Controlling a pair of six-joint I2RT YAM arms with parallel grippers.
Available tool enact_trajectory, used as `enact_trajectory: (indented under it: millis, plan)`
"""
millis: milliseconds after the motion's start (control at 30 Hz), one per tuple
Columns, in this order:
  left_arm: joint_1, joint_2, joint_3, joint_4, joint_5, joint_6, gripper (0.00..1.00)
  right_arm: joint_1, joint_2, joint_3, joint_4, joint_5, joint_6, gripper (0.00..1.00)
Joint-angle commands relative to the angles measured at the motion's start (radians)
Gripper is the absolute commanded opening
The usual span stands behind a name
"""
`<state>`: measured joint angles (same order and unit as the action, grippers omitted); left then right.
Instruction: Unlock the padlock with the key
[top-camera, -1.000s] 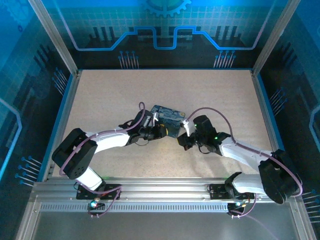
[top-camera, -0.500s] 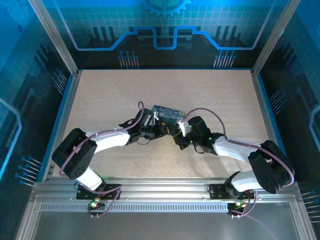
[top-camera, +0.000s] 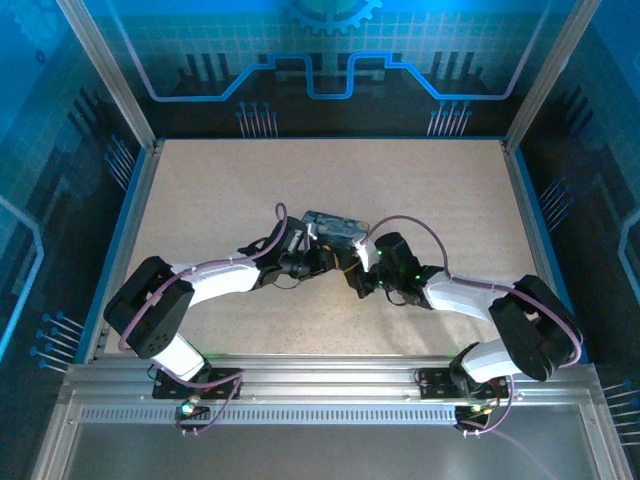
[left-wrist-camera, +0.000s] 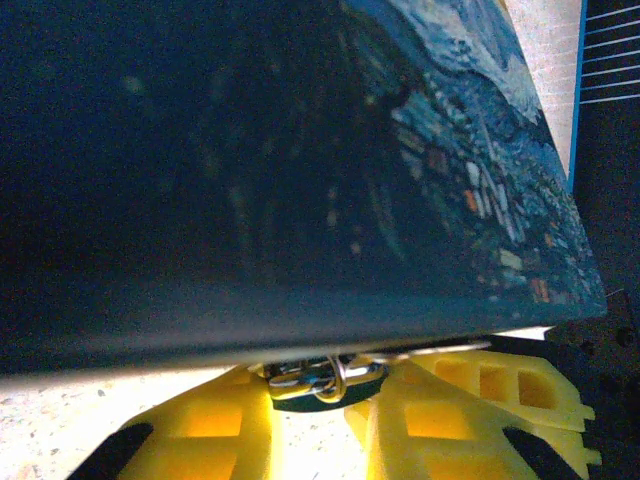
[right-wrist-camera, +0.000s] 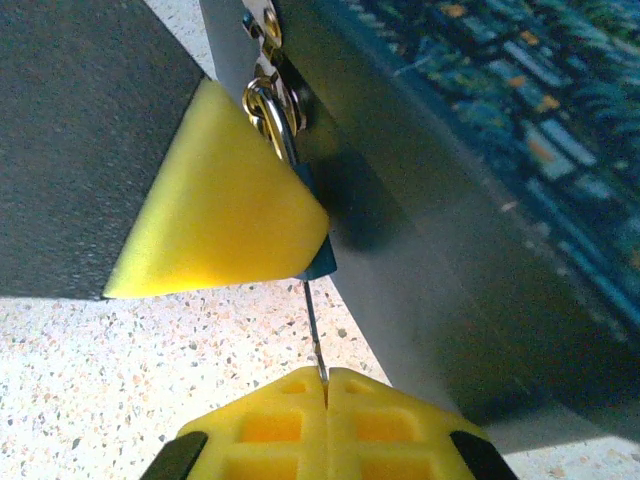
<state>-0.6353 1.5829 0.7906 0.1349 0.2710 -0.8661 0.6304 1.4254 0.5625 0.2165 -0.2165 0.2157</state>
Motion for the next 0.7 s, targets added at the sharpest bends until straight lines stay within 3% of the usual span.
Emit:
enact_trajectory:
  millis: [0, 667]
  plan:
    - [-0.007, -0.018, 0.031, 0.019, 0.02, -0.007, 0.18, 0.017, 0.018, 0.004, 0.024, -0.006, -0.01, 0.0]
    - [-0.007, -0.019, 0.025, 0.022, 0.016, -0.017, 0.17, 0.012, 0.001, -0.023, 0.122, -0.03, 0.035, 0.0]
